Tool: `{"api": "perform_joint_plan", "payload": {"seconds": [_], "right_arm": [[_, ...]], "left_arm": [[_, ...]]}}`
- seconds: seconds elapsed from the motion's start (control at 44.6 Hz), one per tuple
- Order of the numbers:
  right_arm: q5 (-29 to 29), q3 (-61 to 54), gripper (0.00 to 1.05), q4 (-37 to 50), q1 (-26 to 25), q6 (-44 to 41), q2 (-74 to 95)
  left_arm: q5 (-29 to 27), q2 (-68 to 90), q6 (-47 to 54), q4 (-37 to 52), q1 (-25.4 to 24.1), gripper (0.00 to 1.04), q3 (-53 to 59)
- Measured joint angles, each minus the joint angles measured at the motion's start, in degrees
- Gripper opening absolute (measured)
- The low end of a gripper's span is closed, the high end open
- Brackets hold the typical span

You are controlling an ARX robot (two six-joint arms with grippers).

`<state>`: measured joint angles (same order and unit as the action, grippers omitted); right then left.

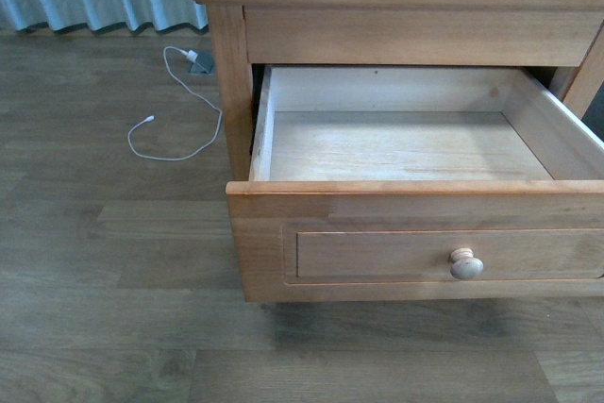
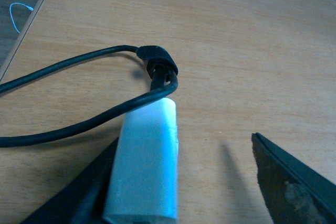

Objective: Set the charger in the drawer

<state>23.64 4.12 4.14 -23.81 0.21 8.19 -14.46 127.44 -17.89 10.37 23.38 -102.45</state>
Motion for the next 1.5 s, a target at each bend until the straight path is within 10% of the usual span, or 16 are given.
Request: {"api": "perform_joint_plan", "payload": {"seconds": [0.314,0.985,1.501], "right_arm": [[0.00,0.00,0.96,0.00,0.02,0.00,0.00],[0.00,0.00,0.96,0.02,0.02,0.00,0.00],[0.00,-0.02,0.96,0.02,0.02,0.00,0.00]], "left_arm": [[0.37,-0.11,-1.88,-0.96,-0.39,0.24,0.11],[18.62,-25.03,11.08,5.66,6.08,0.24,23.52],[19.32,-11.26,18.36,-2.95,9.79,0.23,26.56]]}}
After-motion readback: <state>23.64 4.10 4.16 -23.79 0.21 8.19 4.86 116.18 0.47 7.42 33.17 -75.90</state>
